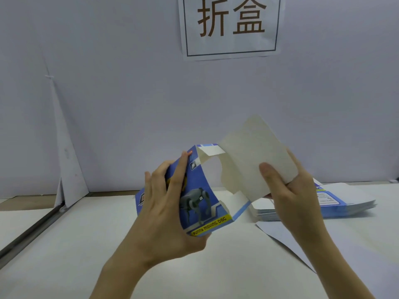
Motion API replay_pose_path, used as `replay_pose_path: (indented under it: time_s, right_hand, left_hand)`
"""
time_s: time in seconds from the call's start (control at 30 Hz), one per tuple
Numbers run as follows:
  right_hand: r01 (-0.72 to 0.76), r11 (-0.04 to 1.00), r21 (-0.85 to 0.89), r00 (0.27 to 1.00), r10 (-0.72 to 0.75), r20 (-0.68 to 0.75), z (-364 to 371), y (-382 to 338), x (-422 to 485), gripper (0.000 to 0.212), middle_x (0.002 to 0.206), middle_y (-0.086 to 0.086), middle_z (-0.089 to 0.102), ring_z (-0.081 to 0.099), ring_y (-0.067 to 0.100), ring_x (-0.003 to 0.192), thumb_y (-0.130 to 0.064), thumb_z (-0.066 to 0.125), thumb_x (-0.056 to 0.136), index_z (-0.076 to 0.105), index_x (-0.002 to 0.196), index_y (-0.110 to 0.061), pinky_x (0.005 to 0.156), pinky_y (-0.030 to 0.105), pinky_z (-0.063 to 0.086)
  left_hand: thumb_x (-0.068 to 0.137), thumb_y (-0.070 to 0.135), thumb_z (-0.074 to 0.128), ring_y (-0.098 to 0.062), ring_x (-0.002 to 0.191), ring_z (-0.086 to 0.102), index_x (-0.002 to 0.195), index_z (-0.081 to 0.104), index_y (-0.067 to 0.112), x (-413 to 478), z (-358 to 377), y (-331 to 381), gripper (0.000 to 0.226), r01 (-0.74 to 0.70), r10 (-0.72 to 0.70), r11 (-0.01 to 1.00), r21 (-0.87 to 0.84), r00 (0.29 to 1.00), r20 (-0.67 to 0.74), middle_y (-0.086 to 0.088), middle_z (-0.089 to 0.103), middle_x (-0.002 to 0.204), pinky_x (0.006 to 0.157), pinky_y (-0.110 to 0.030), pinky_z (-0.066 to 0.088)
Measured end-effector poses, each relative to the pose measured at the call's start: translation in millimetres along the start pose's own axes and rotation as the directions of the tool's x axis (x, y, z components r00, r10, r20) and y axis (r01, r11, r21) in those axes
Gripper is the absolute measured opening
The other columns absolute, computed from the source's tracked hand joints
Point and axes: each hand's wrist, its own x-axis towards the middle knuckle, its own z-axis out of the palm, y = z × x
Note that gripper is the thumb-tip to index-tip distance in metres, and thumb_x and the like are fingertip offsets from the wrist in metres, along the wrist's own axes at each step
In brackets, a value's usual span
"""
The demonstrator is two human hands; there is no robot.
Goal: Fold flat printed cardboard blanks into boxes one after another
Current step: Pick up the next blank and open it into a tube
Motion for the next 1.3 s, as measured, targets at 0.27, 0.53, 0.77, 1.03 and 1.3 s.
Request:
replay_pose_path:
  time_s: [0.27, 0.53, 0.77, 1.03, 1.3]
  right_hand:
    - [-0.211, 0.967, 0.146, 0.794, 0.082, 0.602, 9, -14, 5, 0.123, 0.136, -0.02, 0.046, 0.045, 0.0, 0.124, -0.088, 0.065, 0.036, 0.044, 0.141, -0.029, 0.088, 0.006, 0.039]
    - [-0.589, 0.634, 0.501, 0.748, 0.195, 0.634, -7, -7, -1, 0.041, 0.092, 0.0, 0.072, 0.067, 0.01, 0.086, -0.054, 0.063, 0.076, 0.077, 0.097, -0.022, 0.068, 0.02, 0.053]
    - [-0.518, 0.794, 0.319, 0.692, 0.169, 0.702, -6, -11, -2, 0.063, 0.136, -0.01, 0.057, 0.057, 0.011, 0.118, -0.031, 0.051, 0.083, 0.038, 0.144, -0.037, 0.087, 0.024, 0.043]
    - [-0.522, 0.788, 0.326, 0.706, 0.185, 0.683, -4, -9, -3, 0.064, 0.135, -0.006, 0.057, 0.06, 0.012, 0.11, -0.033, 0.051, 0.079, 0.042, 0.142, -0.036, 0.079, 0.021, 0.045]
    - [-0.408, 0.848, 0.338, 0.873, 0.253, 0.417, 0, -4, -1, 0.027, 0.093, -0.011, 0.072, 0.065, 0.009, 0.085, -0.016, 0.055, 0.089, 0.066, 0.107, -0.033, 0.063, 0.018, 0.051]
  left_hand:
    - [0.047, 0.061, 0.066, -0.024, 0.135, 0.015, 0.143, -0.015, 0.053, 0, 6, 4, 0.126, 0.06, -0.065, 0.993, 0.105, 0.997, 0.046, 0.011, 0.01, 0.137, 0.111, -0.061, 0.026]
    - [0.044, 0.049, 0.072, -0.007, 0.131, 0.007, 0.15, -0.003, 0.039, 2, 4, 6, 0.13, -0.062, 0.071, 0.981, 0.183, 0.997, -0.044, -0.001, 0.02, 0.137, 0.105, -0.071, 0.021]
    - [0.045, 0.049, 0.073, -0.022, 0.135, 0.018, 0.149, -0.001, 0.036, 4, 2, 7, 0.128, -0.118, 0.126, 0.961, 0.249, 0.992, -0.015, -0.006, 0.02, 0.139, 0.111, -0.061, 0.005]
    - [0.045, 0.048, 0.074, -0.015, 0.135, 0.016, 0.149, -0.003, 0.04, 4, -3, 4, 0.129, -0.083, 0.086, 0.975, 0.204, 0.996, -0.008, -0.002, 0.02, 0.139, 0.114, -0.062, 0.009]
    - [0.045, 0.046, 0.079, 0.006, 0.134, 0.005, 0.15, 0.0, 0.037, 2, -7, 0, 0.131, -0.086, 0.091, 0.978, 0.187, 0.996, -0.016, -0.002, 0.021, 0.14, 0.109, -0.067, 0.019]
